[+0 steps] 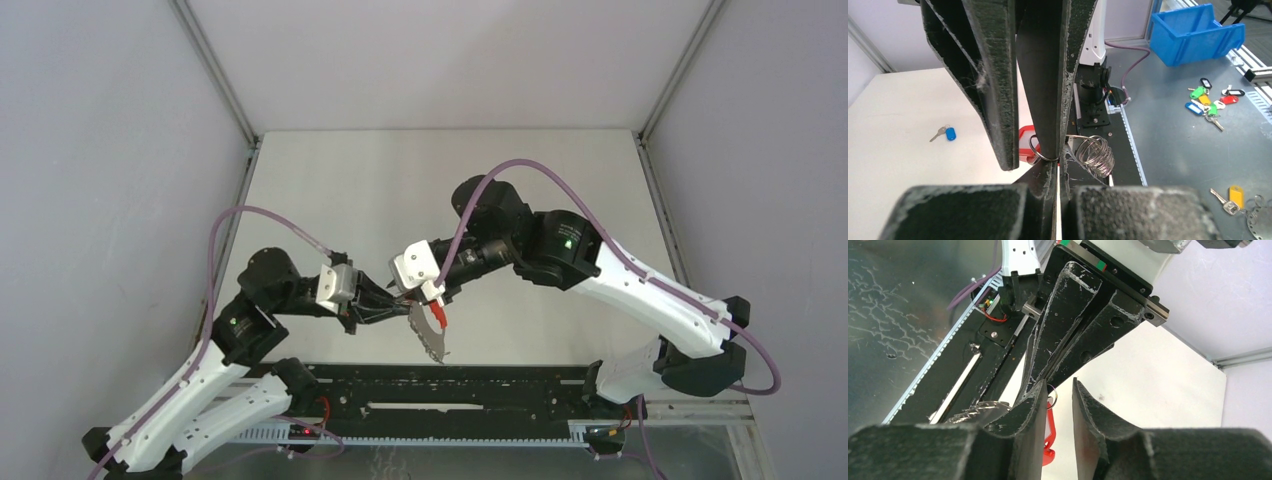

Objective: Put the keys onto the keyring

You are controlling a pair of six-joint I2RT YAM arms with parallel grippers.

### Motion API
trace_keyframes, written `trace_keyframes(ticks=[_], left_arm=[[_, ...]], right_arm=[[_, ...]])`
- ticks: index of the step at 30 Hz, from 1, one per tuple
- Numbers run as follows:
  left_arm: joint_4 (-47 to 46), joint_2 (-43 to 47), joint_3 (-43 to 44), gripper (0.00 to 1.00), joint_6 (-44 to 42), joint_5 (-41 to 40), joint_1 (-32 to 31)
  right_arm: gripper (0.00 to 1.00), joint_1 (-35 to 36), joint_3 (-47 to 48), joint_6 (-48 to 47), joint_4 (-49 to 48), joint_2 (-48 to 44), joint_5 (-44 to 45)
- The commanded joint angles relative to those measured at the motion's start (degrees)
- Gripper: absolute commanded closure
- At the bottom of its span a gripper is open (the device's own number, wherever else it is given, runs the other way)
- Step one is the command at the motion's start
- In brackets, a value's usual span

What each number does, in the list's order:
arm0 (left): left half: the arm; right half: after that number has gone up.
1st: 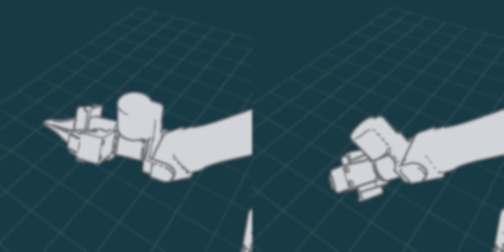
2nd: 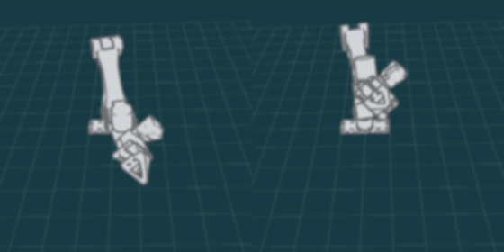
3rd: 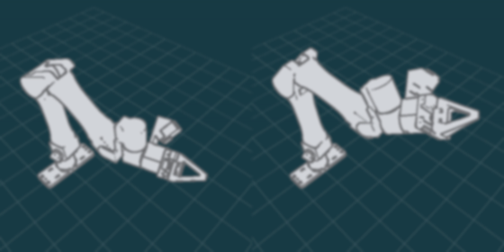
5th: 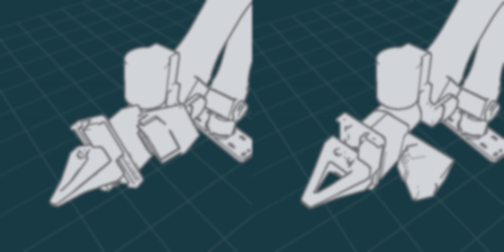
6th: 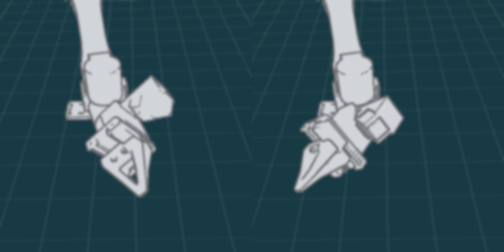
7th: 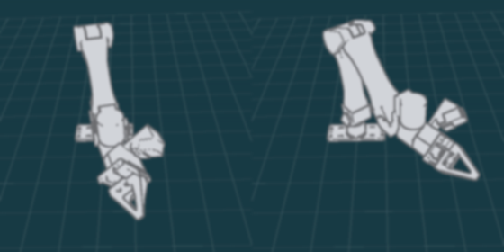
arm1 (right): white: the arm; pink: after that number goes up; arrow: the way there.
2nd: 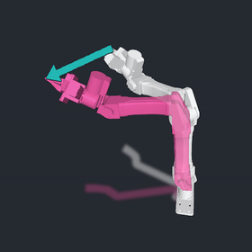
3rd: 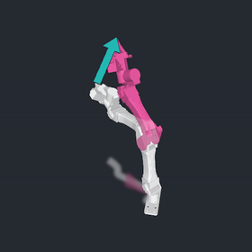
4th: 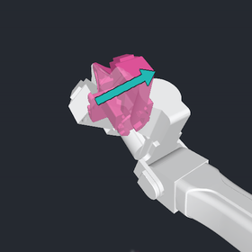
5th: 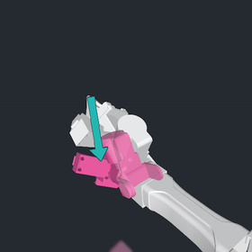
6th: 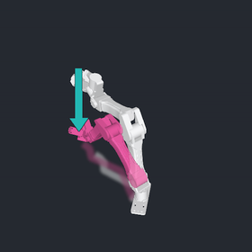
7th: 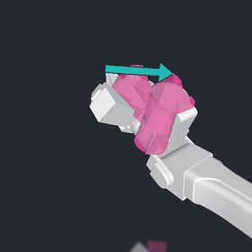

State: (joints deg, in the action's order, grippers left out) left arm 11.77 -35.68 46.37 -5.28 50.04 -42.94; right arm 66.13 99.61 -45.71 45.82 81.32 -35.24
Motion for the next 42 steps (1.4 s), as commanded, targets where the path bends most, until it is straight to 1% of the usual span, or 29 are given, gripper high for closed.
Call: trace_keyframes(ticks=[1,9,12,14,21,25,31,42], left_arm=[[-10.56,-0.23,-0.57,1.00,2.63,-1.09,-0.15],[-11.52,0.91,-2.31,1.00,2.94,-1.57,-0.18],[-11.55,0.92,-2.55,1.00,3.37,-1.53,-0.15],[-13.19,1.03,-2.81,1.00,3.42,-1.36,-0.17],[-14.12,1.47,-3.55,1.00,3.71,-1.26,-0.18],[-14.14,1.75,-3.83,1.00,3.67,-0.91,-0.28],[-14.14,1.79,-3.74,1.00,3.31,-0.77,-0.22],[-13.84,2.06,-4.01,1.00,2.91,-0.56,-0.28]], right_arm=[[0.66,0.03,2.48,-0.29,-3.64,1.94,0.18],[0.63,-0.91,5.38,2.59,-2.68,2.99,1.50],[0.56,-0.91,6.97,3.41,-1.75,3.86,1.65],[0.53,-0.91,7.94,3.52,-1.00,4.25,1.79],[0.53,-1.79,10.01,3.38,0.76,4.90,0.49],[0.53,-2.98,14.35,3.10,5.49,6.59,-3.38],[0.52,-3.29,17.29,2.31,10.08,8.27,-4.63],[0.52,-4.41,24.69,6.33,13.42,12.23,-9.49]])
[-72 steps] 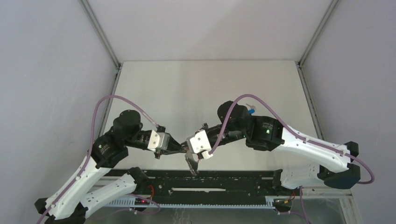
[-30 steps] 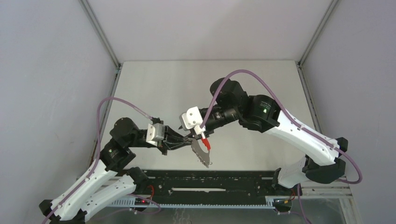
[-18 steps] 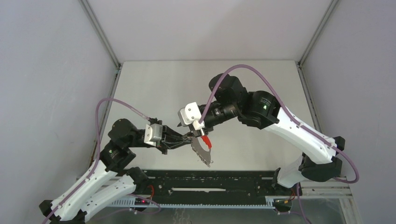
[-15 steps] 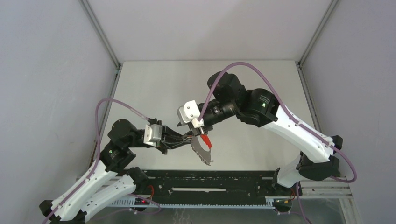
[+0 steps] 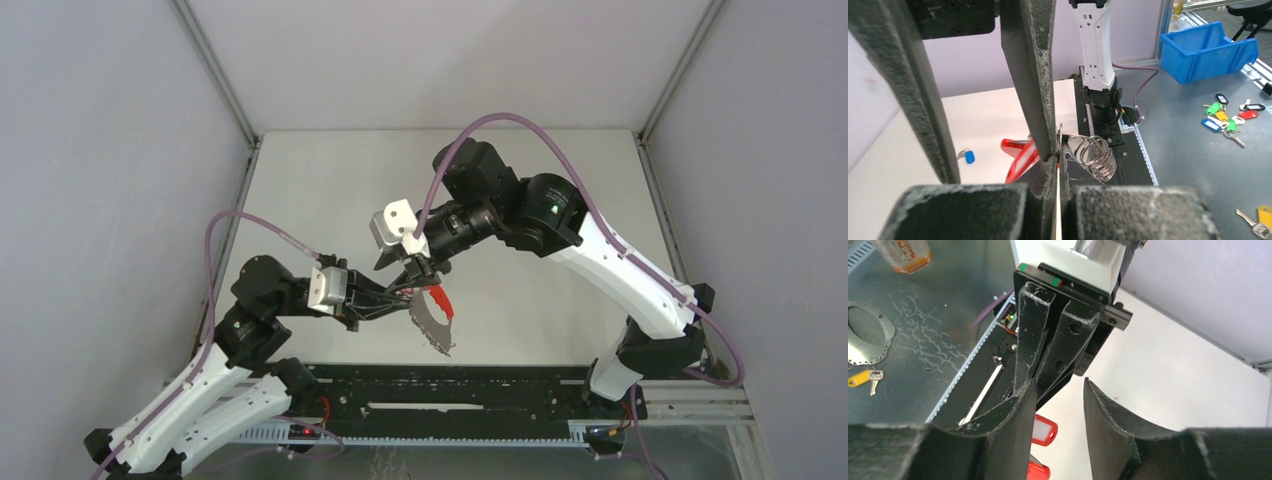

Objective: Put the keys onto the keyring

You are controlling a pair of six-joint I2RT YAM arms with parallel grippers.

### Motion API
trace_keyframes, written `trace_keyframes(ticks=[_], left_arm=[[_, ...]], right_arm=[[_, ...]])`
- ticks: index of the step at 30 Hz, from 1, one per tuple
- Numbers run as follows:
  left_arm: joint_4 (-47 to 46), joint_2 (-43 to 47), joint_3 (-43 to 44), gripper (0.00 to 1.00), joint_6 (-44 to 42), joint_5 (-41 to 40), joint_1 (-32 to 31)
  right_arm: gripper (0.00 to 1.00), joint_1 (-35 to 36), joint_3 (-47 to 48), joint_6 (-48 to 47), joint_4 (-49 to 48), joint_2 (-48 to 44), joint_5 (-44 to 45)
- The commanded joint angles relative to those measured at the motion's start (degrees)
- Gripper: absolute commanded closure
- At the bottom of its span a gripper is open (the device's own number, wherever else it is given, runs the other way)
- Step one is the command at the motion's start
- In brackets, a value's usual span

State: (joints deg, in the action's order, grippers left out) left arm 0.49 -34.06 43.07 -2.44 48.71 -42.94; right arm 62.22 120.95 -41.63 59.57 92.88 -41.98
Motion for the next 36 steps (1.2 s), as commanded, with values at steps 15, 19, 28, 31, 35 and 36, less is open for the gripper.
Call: trace_keyframes(ticks=[15,19,28,31,35,36], left_arm=[[-3.19,0.64,-0.74,1.00,1.97,-0.34,-0.23],[-5.55,0.83,-1.52,1.00,5.07,-2.92,-0.27],[-10.17,2.49,-3.09,1.00,12.96,-13.08,-0.25],[-10.32,3.09,-3.34,1.00,16.34,-17.04,-0.22],[-10.97,2.98,-3.43,1.00,17.85,-15.23,-0.30],[-11.03,2.81,-3.45,1.00,17.71,-14.99,-0.25]], right_arm=[[0.51,-2.20,3.79,8.48,-4.53,1.07,-3.93],[0.51,-4.38,4.18,14.17,-9.08,0.50,-5.96],[0.56,-8.60,-5.70,20.04,-14.33,-9.64,-5.77],[0.57,-8.23,-7.68,19.07,-10.50,-11.80,-4.23],[0.59,-6.37,-9.33,17.50,-7.10,-12.28,-2.58],[0.59,-5.84,-8.92,16.92,-5.93,-11.79,-2.25]])
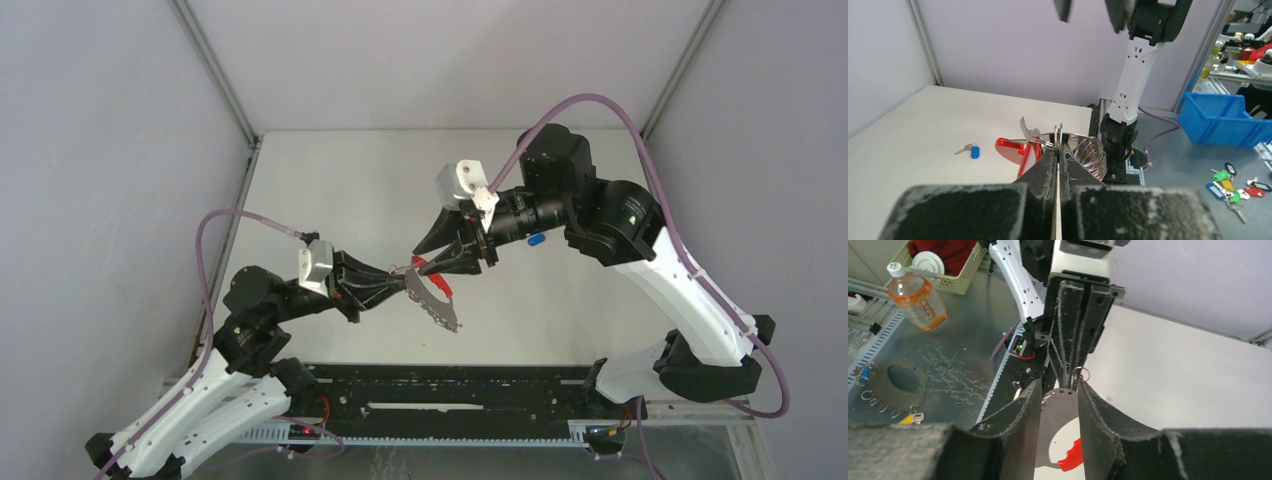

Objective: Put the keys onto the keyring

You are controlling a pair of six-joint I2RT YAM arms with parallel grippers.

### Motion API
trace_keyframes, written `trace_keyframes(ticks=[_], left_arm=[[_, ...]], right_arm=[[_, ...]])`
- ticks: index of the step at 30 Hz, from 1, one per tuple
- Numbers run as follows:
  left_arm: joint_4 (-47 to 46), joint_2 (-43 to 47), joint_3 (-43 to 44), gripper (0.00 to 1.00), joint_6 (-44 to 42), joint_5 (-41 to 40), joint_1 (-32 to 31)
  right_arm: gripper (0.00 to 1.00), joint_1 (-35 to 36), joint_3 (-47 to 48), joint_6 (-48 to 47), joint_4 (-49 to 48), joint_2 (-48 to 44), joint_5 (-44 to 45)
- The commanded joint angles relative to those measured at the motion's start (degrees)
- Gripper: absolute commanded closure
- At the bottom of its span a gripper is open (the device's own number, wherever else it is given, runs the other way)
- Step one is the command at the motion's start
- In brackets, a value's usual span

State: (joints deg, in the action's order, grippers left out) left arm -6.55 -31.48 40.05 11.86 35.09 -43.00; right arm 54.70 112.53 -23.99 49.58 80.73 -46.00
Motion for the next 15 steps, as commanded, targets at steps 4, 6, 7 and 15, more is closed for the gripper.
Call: trace_keyframes(ticks=[4,6,7,15], left_arm=[[-3.12,0.34,-0.66,1.00,1.51,-0.81,-0.15],[-2.68,0.38,-0.76,1.00,0.23,-0.42,-0.17],[-2.42,0.39,-0.84,1.00,-0.20,-0.24,-0.20],[-0.73,0.32,-1.25,1.00,-4.56,1.80,-0.20]], right_arm=[[0.62,4.11,1.41,-3.78,7.60,2.23,2.97],[0.62,5.27,1.49,-4.83,7.80,2.79,4.22],[0.62,5.59,1.71,-5.08,7.81,3.10,4.92],[0.64,6.65,1.59,-6.46,6.14,3.70,8.24]])
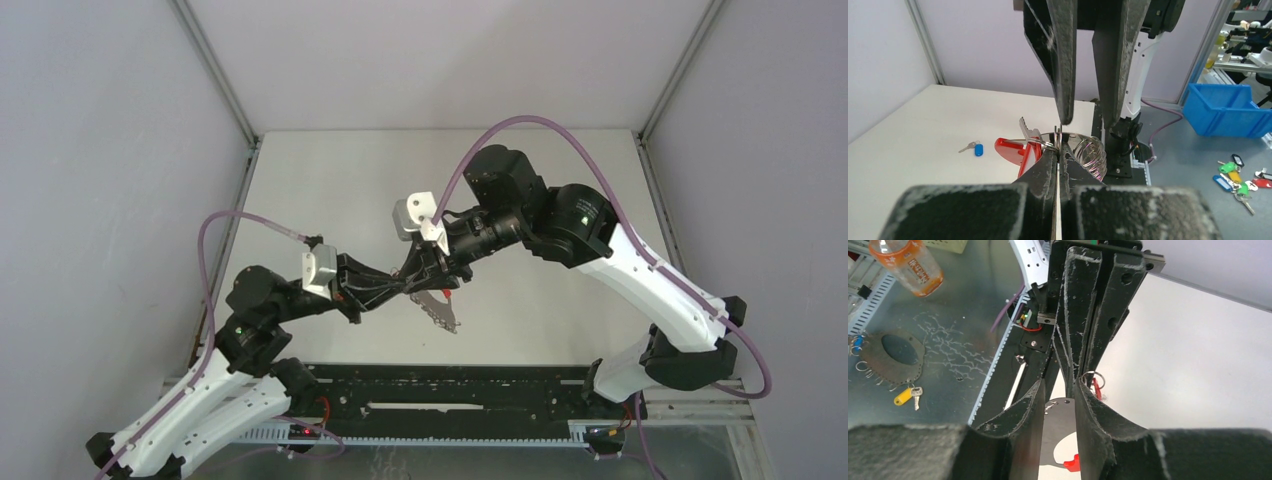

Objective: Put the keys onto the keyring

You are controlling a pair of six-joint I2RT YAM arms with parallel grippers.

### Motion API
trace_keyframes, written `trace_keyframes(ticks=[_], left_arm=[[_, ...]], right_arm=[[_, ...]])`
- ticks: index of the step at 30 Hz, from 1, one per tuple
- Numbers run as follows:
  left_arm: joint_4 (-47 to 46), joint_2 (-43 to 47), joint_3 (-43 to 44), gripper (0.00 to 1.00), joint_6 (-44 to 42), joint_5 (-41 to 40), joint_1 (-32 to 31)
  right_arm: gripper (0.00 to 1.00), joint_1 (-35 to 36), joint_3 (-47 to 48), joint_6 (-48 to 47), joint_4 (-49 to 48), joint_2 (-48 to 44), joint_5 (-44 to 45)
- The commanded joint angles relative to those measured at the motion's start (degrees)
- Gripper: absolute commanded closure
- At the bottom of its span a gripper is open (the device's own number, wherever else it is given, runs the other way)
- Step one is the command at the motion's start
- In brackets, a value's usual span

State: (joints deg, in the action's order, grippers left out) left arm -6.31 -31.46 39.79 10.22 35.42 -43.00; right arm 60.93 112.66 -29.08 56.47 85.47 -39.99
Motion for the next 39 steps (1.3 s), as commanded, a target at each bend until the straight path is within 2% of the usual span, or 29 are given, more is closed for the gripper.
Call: trace_keyframes(ticks=[1,39], left_arm=[[-0.72,0.33,-1.03,1.00,-3.19,1.68,-0.18],[-0.37,0.01,0.22,1.00,-3.36,2.20,-0.15]], right_arm=[[0.64,0.42,1.31,-1.28,-1.03,-1.16,2.80],[0.64,-1.06,-2.01,-0.80,-2.76,0.30,4.14]])
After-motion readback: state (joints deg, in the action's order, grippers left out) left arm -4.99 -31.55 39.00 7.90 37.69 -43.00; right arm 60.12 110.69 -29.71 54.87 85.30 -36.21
